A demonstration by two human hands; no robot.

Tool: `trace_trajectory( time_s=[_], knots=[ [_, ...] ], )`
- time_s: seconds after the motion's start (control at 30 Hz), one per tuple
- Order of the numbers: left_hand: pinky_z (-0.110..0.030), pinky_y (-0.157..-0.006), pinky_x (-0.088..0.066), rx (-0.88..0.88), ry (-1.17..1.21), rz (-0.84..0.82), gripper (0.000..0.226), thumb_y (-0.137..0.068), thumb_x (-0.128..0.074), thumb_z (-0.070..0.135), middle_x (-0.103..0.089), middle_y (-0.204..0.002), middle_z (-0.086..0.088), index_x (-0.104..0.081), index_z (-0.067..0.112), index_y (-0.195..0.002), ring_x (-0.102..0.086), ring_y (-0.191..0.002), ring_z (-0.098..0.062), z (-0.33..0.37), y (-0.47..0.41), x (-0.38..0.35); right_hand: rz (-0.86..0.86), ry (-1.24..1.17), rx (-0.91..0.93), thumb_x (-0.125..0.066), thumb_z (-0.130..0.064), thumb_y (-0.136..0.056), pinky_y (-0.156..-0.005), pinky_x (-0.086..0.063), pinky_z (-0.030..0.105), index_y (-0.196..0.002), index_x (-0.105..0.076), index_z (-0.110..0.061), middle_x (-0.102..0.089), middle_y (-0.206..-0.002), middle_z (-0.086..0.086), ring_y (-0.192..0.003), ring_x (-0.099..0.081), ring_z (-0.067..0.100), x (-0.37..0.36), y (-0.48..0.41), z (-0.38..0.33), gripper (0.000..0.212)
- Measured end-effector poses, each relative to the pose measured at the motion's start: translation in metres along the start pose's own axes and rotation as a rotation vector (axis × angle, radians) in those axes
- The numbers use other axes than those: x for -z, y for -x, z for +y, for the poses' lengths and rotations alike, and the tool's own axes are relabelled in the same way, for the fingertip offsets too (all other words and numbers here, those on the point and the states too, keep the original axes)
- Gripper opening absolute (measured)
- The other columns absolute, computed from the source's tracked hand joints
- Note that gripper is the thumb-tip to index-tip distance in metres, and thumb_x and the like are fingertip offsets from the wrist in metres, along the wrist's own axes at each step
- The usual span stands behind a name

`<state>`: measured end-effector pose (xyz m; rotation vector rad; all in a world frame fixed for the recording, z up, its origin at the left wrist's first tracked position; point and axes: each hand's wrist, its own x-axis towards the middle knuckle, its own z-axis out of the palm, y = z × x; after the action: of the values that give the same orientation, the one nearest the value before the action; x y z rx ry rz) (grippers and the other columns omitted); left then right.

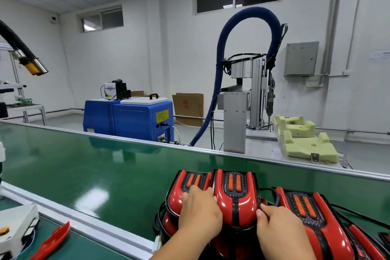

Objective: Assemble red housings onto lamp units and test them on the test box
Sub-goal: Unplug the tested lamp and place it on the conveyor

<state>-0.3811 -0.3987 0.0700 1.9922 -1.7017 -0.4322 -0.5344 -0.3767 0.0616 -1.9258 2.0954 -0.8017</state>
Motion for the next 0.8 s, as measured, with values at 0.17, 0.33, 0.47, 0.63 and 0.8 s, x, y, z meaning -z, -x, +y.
trace_trajectory(
  time_s=[0.17, 0.33, 0.47, 0.63, 0.8],
  knots=[
    [-0.037, -0.102, -0.038, -0.046, -0.09, -0.001, 0.035, -0.104, -0.033, 0.034, -0.039, -0.131, -0.001, -0.053, 0.022, -0.13, -0.033, -0.12, -0.019, -0.006, -0.003, -0.001, 0.023, 0.069, 0.006, -0.037, -0.03, -0.103, -0.082, -0.043, 0.025, -0.095, -0.063, -0.026, -0.061, -0.105, 0.0, -0.088, -0.052, 0.014, 0.007, -0.008, -0.004, 0.028],
    [-0.037, -0.102, -0.036, -0.09, -0.064, 0.048, 0.036, -0.105, -0.031, 0.034, -0.042, -0.128, -0.002, -0.053, 0.02, -0.129, -0.034, -0.119, -0.02, 0.001, -0.003, 0.011, 0.144, 0.063, 0.088, -0.037, -0.027, -0.103, -0.064, -0.032, 0.026, -0.083, -0.063, -0.018, -0.056, -0.082, -0.003, -0.074, -0.049, 0.014, 0.013, -0.029, -0.028, 0.034],
    [-0.039, -0.101, -0.037, -0.072, -0.008, 0.132, 0.037, -0.103, -0.031, 0.036, -0.039, -0.131, -0.002, -0.054, 0.023, -0.13, -0.033, -0.123, -0.024, -0.003, 0.002, 0.045, 0.168, 0.011, 0.215, -0.043, -0.024, -0.1, -0.065, -0.03, 0.029, -0.081, -0.066, -0.012, -0.06, -0.082, 0.005, -0.074, -0.048, 0.022, 0.006, -0.041, -0.071, 0.031],
    [-0.042, -0.105, -0.034, 0.017, 0.03, 0.315, 0.038, -0.103, -0.034, 0.034, -0.039, -0.134, -0.007, -0.053, 0.02, -0.133, -0.032, -0.126, -0.029, -0.049, 0.018, 0.109, 0.064, -0.056, 0.47, -0.049, -0.024, -0.097, -0.069, -0.042, 0.032, -0.08, -0.071, -0.011, -0.069, -0.083, 0.008, -0.08, -0.06, 0.026, -0.029, -0.027, -0.157, 0.031],
    [-0.04, -0.105, -0.034, 0.192, -0.06, 0.477, 0.038, -0.101, -0.037, 0.032, -0.041, -0.132, -0.013, -0.057, 0.019, -0.13, -0.037, -0.123, -0.035, -0.129, 0.059, 0.168, -0.077, -0.173, 0.734, -0.049, -0.024, -0.097, -0.059, -0.031, 0.033, -0.066, -0.065, -0.009, -0.062, -0.067, 0.011, -0.066, -0.05, 0.028, -0.073, 0.025, -0.255, 0.038]
  ],
)
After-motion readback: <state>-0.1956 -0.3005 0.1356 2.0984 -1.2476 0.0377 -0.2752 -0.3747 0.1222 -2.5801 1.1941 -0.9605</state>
